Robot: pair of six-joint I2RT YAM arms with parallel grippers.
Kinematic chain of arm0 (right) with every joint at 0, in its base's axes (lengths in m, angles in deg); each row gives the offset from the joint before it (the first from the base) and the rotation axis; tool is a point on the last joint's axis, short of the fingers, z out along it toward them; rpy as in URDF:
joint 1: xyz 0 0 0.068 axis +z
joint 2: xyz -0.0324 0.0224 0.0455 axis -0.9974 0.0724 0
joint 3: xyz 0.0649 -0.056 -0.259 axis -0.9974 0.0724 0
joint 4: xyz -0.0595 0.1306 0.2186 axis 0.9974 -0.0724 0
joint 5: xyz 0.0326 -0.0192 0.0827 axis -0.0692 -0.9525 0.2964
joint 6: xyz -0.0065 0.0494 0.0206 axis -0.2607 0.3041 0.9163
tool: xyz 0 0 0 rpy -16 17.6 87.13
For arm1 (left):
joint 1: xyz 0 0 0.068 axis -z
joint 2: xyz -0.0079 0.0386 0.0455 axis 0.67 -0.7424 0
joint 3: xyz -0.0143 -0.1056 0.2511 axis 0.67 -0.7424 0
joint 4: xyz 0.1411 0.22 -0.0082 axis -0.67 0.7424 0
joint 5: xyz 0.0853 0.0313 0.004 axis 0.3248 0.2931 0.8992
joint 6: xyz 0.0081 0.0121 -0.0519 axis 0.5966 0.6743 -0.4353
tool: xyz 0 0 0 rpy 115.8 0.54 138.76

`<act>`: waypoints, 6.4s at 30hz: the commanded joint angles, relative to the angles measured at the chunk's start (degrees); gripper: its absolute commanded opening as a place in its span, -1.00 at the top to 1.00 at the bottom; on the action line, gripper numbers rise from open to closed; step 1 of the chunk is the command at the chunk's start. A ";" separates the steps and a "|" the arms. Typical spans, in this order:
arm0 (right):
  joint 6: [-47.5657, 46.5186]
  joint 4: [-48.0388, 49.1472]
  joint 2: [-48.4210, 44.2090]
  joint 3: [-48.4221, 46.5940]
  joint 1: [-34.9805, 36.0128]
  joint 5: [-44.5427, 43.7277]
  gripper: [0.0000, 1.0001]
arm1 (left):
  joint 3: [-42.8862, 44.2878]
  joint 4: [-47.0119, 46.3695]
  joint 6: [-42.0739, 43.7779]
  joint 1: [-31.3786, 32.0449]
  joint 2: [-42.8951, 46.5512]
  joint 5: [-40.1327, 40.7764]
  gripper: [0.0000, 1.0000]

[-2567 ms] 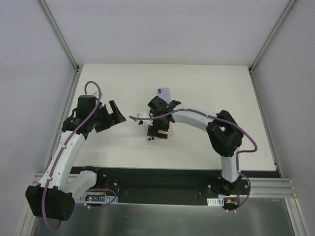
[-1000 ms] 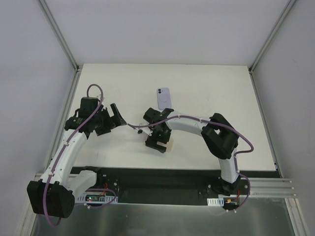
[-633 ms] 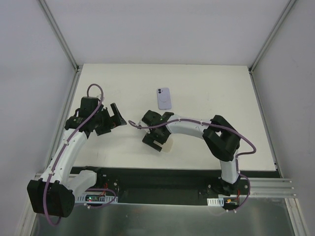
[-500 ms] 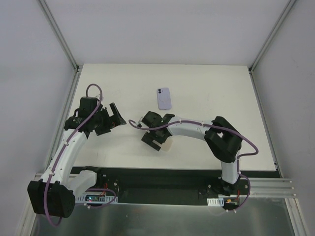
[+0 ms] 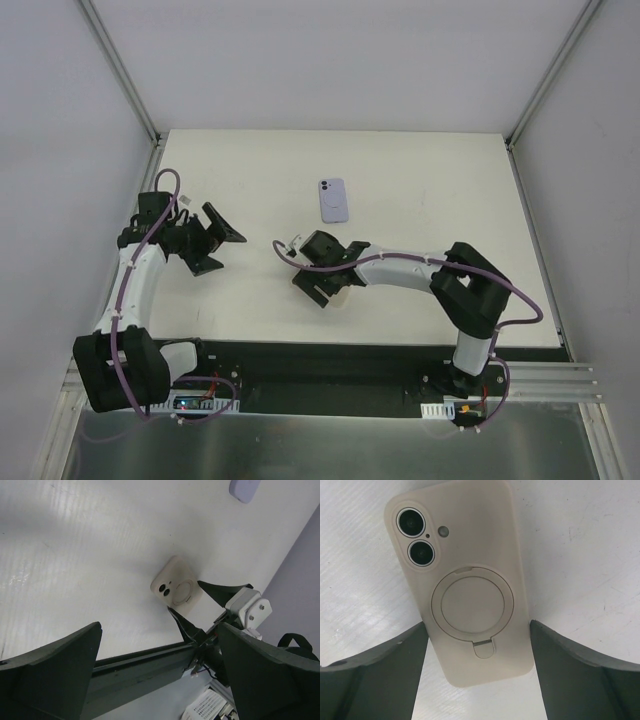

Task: Take the phone out of the phone case
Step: Pick up the phone at the center of the board, then adjust the phone.

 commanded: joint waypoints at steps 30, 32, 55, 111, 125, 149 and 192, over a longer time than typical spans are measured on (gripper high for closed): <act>15.00 3.87 -6.92 2.85 -3.63 11.25 0.85 | -7.07 -12.36 -6.56 -0.02 -2.86 -13.83 -0.98; 17.35 5.47 -6.84 2.50 -5.74 14.85 0.95 | -9.96 -16.90 -8.48 1.12 -5.25 -17.52 -0.98; 36.45 22.44 -6.22 9.09 -13.66 29.98 0.97 | -7.88 -34.95 -20.62 21.07 -28.28 -11.11 -0.96; 8.50 -16.24 2.48 -16.05 14.29 -36.81 -0.31 | 2.58 -30.56 -26.60 29.25 -27.58 -8.47 1.00; 11.21 -16.59 0.55 -15.44 14.04 -36.92 0.97 | 4.69 -30.47 -26.51 29.25 -27.32 -10.14 0.18; 53.55 41.37 -35.23 22.71 -20.86 30.84 0.97 | 2.51 -36.07 -16.92 22.83 -14.31 -20.77 -0.75; 82.42 80.01 -18.00 25.09 -20.43 38.15 0.97 | -4.45 -92.96 -50.51 24.59 -20.37 -27.98 0.92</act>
